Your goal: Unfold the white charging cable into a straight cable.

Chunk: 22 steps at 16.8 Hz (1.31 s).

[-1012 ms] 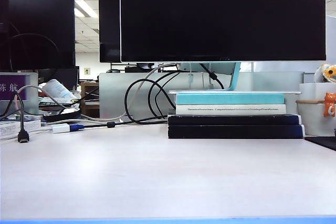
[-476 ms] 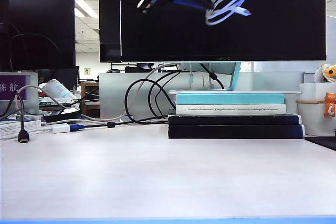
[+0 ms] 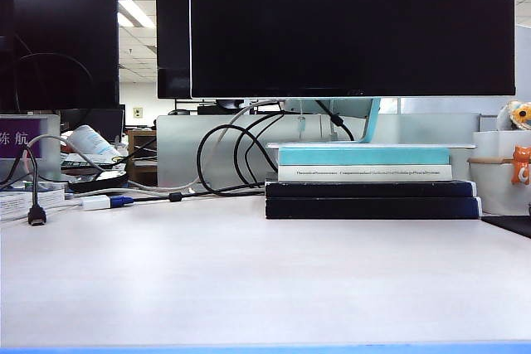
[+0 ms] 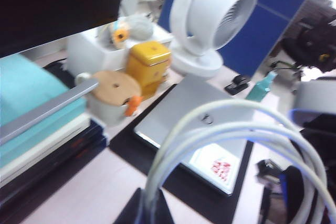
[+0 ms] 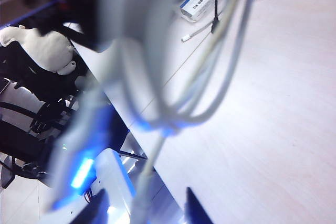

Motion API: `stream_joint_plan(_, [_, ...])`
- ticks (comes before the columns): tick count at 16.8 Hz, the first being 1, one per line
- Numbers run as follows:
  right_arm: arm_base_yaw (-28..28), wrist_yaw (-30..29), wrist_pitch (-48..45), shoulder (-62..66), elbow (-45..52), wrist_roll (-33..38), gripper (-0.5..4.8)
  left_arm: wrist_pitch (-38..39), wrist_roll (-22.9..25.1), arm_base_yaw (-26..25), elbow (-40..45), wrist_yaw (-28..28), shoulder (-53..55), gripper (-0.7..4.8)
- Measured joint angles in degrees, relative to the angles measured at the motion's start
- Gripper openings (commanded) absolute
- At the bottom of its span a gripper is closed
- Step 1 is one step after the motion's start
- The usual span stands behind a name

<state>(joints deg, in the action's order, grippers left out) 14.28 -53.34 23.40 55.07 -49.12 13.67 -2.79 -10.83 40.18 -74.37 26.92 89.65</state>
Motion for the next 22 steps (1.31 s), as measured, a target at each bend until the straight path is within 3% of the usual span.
stream_joint_plan(1, [0.0,0.0,0.0,0.0,0.0,0.0,1.98,-0.3,-0.6,0.0,0.0,0.7,0.0,-0.05])
stream_joint_plan(5, [0.0,0.0,-0.3,0.0,0.0,0.0,-0.03,-3.5,-3.1,0.0,0.0,2.3,0.0,-0.05])
stream_joint_plan(6, [0.0,0.0,-0.3,0.0,0.0,0.0,-0.06,-3.7,-3.3,0.0,0.0,2.3,0.0,-0.05])
stream_joint_plan(7, [0.0,-0.1,-0.4,0.0,0.0,-0.2,-0.06,-3.8,-4.0,0.0,0.0,2.8,0.1,1.60])
stream_joint_plan(8, [0.0,-0.3,-0.3,0.0,0.0,-0.2,-0.06,-3.8,-4.0,0.0,0.0,2.9,0.1,4.79])
stream_joint_plan(11, [0.0,-0.3,-0.3,-0.1,0.0,-0.2,-0.06,-3.6,-2.7,-0.2,0.0,-8.5,0.1,4.79])
stream_joint_plan(14, [0.0,0.2,1.6,-2.1,0.0,-0.2,-0.06,-1.0,-0.8,-2.1,0.0,-15.1,0.1,4.79])
stream_joint_plan(16, [0.0,5.1,2.2,-5.9,0.0,-1.3,-0.06,5.0,-0.4,-4.3,0.0,-15.6,0.1,4.79])
stream_joint_plan(19, [0.0,5.9,-2.6,-7.0,0.0,-1.0,-0.06,6.3,-0.4,-4.0,0.0,-14.1,0.1,4.79])
stream_joint_plan(22, [0.0,10.7,-6.6,-7.4,0.0,-0.5,-0.06,6.4,-0.4,-4.2,0.0,-10.8,0.1,4.79])
